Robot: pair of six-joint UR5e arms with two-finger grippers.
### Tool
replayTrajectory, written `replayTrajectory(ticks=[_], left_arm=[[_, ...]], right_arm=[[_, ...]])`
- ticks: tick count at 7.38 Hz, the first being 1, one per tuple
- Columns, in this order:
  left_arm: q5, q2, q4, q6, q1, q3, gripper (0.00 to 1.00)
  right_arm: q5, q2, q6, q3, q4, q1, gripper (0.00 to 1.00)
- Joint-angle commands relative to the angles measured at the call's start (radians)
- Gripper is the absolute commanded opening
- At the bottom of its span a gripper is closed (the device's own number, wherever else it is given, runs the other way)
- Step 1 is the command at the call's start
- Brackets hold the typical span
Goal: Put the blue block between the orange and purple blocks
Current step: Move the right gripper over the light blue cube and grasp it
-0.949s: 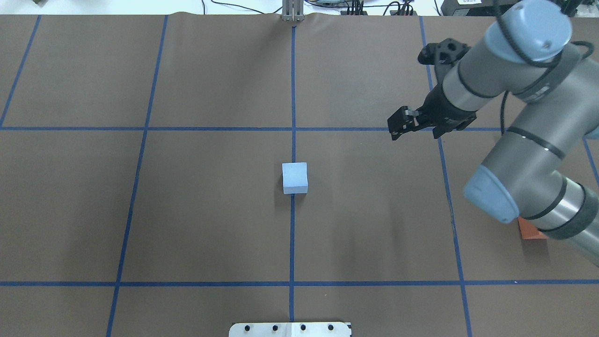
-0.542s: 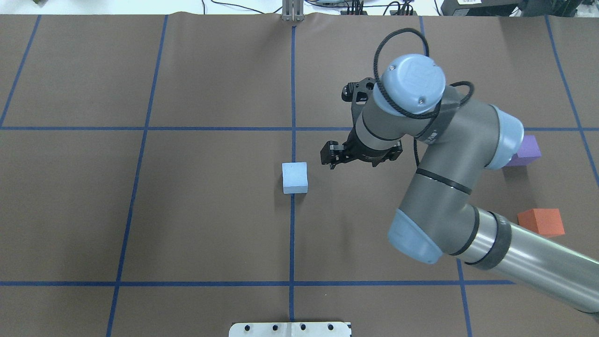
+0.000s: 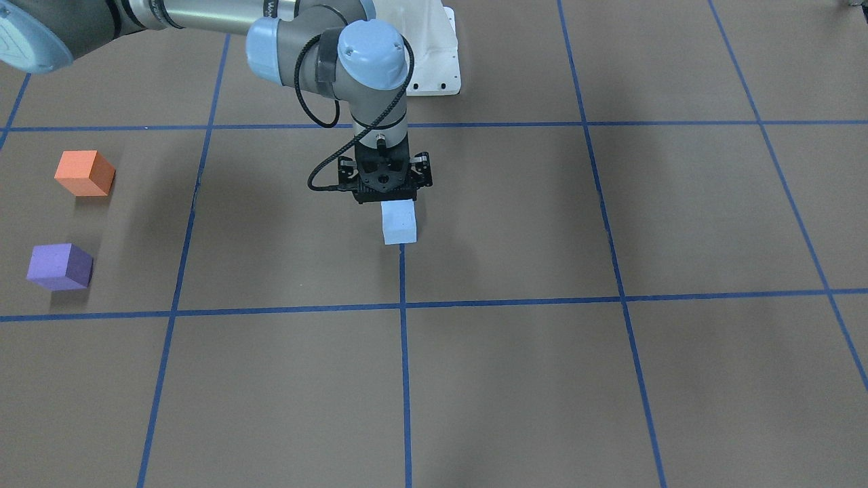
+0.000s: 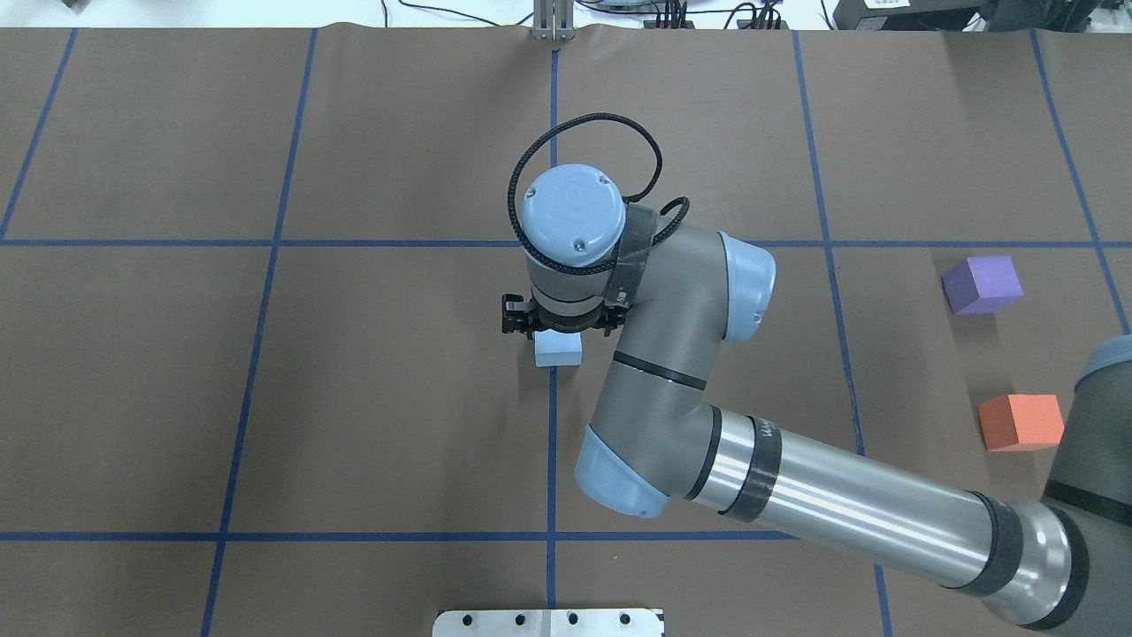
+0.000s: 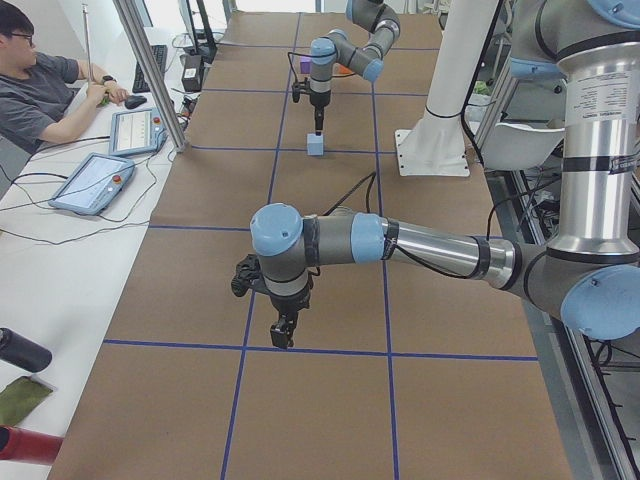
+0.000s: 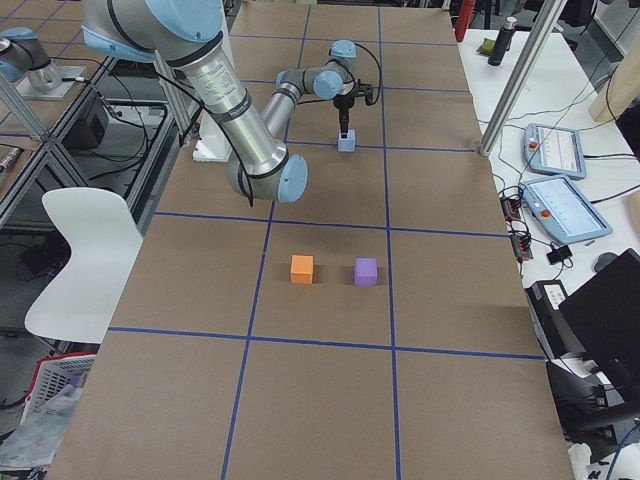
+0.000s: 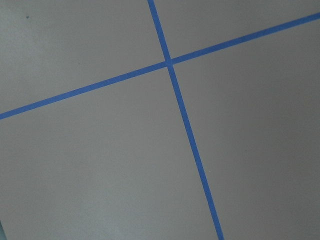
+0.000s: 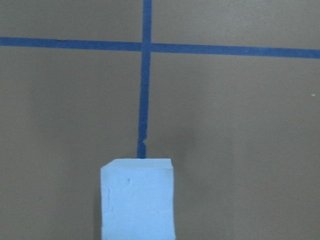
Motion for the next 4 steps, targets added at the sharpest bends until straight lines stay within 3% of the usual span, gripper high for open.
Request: replayTrajectory(ticks=[1, 4], left_arm=[[0.0, 0.005, 0.0, 0.001, -0.001, -0.003, 1.0], [0.0, 0.005, 0.0, 0.0, -0.001, -0.003, 1.0]], right_arm=[[-0.035, 0.012, -0.009, -0.082, 0.072, -0.023, 1.0], [-0.035, -0.002, -0.009, -0.139, 0.155, -0.04, 0.97]])
